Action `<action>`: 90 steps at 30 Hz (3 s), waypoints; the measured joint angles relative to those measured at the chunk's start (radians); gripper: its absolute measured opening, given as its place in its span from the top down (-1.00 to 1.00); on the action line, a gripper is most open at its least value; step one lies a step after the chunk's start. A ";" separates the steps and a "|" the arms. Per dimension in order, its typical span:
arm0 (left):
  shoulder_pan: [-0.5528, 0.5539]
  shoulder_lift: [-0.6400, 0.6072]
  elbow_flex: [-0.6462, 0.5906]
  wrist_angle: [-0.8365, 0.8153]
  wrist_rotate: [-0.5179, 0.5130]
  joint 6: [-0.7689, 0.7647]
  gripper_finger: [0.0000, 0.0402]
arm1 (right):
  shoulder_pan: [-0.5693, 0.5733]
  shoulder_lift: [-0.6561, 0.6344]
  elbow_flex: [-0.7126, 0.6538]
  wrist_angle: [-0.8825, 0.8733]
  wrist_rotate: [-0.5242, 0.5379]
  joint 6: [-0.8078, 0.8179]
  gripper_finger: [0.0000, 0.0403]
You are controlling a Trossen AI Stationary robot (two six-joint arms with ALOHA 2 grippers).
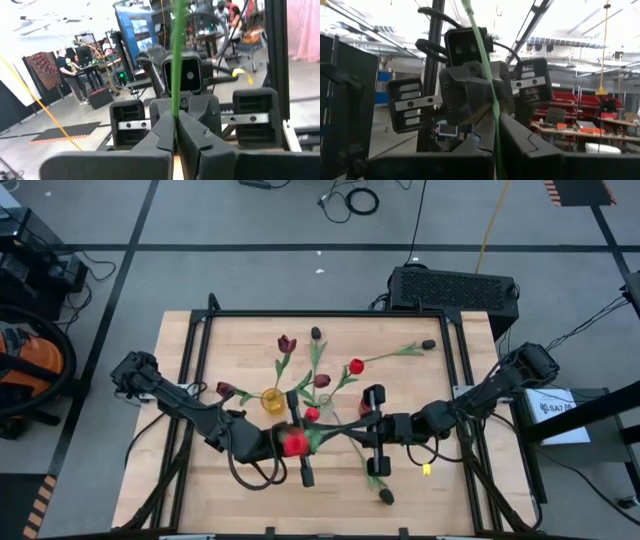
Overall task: Sort flowers into vase by color
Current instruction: Put the pink tulip into the transparent vase
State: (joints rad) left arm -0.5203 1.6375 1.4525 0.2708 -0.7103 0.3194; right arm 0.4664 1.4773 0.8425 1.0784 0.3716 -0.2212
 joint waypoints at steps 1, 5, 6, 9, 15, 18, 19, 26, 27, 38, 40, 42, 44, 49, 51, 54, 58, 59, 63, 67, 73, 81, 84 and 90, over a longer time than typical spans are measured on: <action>-0.002 -0.004 0.000 -0.018 -0.004 -0.004 0.94 | 0.002 0.000 0.000 -0.010 0.003 0.001 0.94; -0.006 -0.033 0.000 -0.136 -0.024 -0.065 0.95 | 0.018 0.000 0.000 -0.073 0.062 0.007 0.82; -0.007 -0.043 0.000 -0.173 -0.024 -0.092 0.96 | 0.020 0.000 0.000 -0.090 0.079 0.007 0.77; -0.011 -0.067 0.000 -0.283 -0.027 -0.173 0.97 | 0.026 -0.023 0.000 -0.177 0.117 0.021 0.62; -0.026 -0.077 0.002 -0.492 0.045 -0.347 0.97 | 0.027 -0.126 0.000 -0.353 0.119 0.213 0.34; -0.021 -0.073 0.002 -0.535 0.127 -0.403 0.97 | 0.027 -0.153 0.000 -0.363 0.116 0.284 0.23; -0.017 -0.072 0.002 -0.549 0.141 -0.417 0.98 | 0.027 -0.152 0.004 -0.364 0.116 0.295 0.20; 0.009 -0.071 0.002 -0.621 0.188 -0.508 0.98 | 0.027 -0.060 0.158 -0.523 0.113 0.282 0.06; 0.010 -0.070 0.002 -0.631 0.189 -0.518 0.98 | 0.027 -0.040 0.194 -0.552 0.112 0.270 0.06; 0.012 -0.047 0.000 -0.669 0.221 -0.524 0.98 | 0.026 0.059 0.372 -0.666 0.121 0.175 0.08; 0.013 -0.047 0.000 -0.687 0.222 -0.524 0.98 | 0.024 0.057 0.372 -0.664 0.122 0.173 0.12; 0.013 -0.047 0.000 -0.694 0.222 -0.524 0.98 | 0.024 0.058 0.372 -0.667 0.121 0.172 0.21; 0.013 -0.047 0.000 -0.703 0.222 -0.524 0.98 | 0.024 0.058 0.372 -0.672 0.121 0.172 0.33; 0.014 -0.047 0.000 -0.702 0.222 -0.524 0.98 | 0.018 0.058 0.372 -0.703 0.121 0.174 0.76; 0.014 -0.047 0.000 -0.704 0.221 -0.524 0.95 | 0.018 0.058 0.372 -0.708 0.120 0.167 0.92; 0.006 -0.047 0.000 -0.711 0.221 -0.525 0.87 | 0.018 0.058 0.372 -0.719 0.122 0.159 0.94; -0.021 -0.047 0.000 -0.711 0.213 -0.525 0.70 | 0.026 0.048 0.372 -0.732 0.125 0.159 0.94; -0.027 -0.048 0.000 -0.715 0.212 -0.525 0.65 | 0.030 0.045 0.372 -0.734 0.128 0.159 0.96; -0.064 -0.048 0.000 -0.746 0.194 -0.526 0.43 | 0.047 0.020 0.372 -0.780 0.134 0.160 0.98; -0.095 -0.052 0.000 -0.791 0.182 -0.524 0.30 | 0.064 -0.021 0.372 -0.883 0.156 0.196 0.99; -0.125 -0.066 0.000 -0.871 0.178 -0.550 0.26 | 0.092 -0.093 0.318 -0.952 0.228 0.230 0.99; -0.138 -0.087 0.001 -0.936 0.168 -0.601 0.26 | 0.044 -0.188 -0.004 -0.462 0.356 0.129 0.99; -0.137 -0.087 0.001 -0.956 0.159 -0.602 0.26 | 0.004 -0.185 -0.129 -0.228 0.355 0.104 0.98; -0.135 -0.087 0.001 -0.973 0.148 -0.594 0.26 | -0.073 -0.182 -0.252 -0.035 0.306 0.105 0.98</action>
State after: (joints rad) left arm -0.6548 1.5505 1.4532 -0.7017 -0.5622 -0.2745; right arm 0.3929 1.2948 0.5902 1.0435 0.6779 -0.1167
